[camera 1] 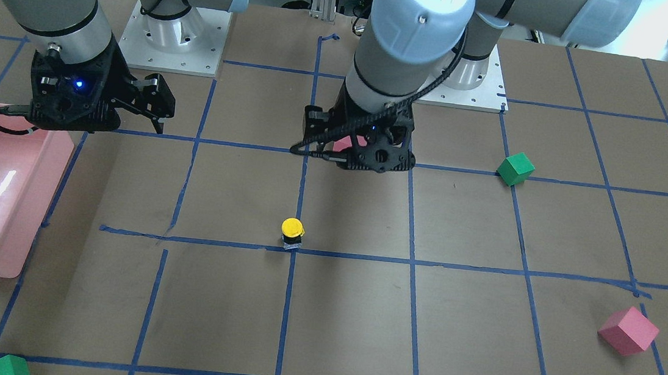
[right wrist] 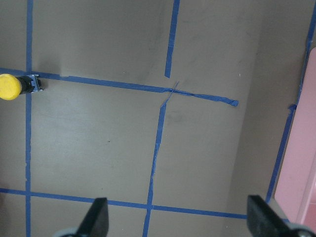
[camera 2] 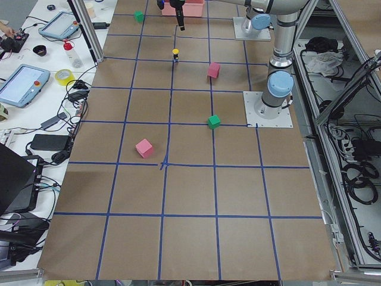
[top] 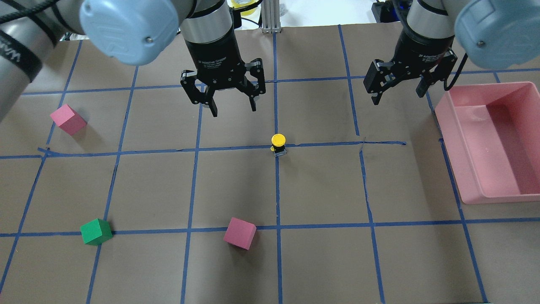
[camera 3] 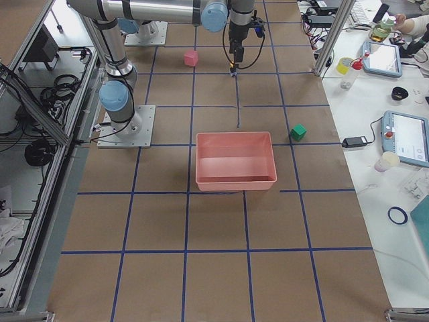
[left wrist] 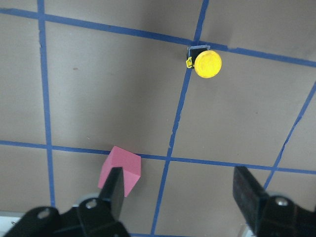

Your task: Align button upright

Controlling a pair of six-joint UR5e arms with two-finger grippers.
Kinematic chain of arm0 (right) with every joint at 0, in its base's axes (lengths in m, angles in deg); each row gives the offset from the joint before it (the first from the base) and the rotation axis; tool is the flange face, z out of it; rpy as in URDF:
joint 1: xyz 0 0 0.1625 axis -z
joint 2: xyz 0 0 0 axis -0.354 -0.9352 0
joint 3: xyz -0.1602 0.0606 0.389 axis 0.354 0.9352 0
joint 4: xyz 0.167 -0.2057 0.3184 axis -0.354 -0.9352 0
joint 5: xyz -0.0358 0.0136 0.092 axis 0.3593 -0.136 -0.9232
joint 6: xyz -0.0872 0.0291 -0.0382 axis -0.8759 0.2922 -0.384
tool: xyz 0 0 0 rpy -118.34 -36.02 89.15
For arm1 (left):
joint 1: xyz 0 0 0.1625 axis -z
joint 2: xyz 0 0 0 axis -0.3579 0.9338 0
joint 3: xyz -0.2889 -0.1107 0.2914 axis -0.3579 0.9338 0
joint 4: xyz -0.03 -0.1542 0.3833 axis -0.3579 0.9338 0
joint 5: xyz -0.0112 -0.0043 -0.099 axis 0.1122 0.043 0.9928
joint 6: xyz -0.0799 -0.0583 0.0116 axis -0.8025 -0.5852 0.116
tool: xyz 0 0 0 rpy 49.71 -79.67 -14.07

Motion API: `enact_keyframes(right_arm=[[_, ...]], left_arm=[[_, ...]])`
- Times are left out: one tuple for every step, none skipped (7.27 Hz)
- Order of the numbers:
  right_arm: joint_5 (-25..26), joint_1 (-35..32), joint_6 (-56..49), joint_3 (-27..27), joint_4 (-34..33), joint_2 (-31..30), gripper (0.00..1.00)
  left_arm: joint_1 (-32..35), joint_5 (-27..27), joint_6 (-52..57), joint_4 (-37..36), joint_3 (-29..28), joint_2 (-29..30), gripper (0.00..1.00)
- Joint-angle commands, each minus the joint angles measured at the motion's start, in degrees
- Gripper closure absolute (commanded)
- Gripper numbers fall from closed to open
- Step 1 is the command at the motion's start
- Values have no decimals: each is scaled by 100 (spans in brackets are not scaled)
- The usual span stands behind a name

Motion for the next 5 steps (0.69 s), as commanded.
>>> enact_keyframes(right_arm=[[-4,0,-4,-7,0,0,0],[5,0,-4,-7,0,0,0],[14,0,5,-7,8,0,0],[14,0,5,-7,0,9,0],[5,0,-4,1,0,0,0]], left_arm=[[-313,-137,890,-910,851,-563,19],[-568,-259,1313,-1516,1178,-730,19],[-727,-617,1526,-1835,1320,-793,19],[-894,-621,1807,-1865,1304,-828,7],[-1113,-612,1862,-1813,1287,-889,0]])
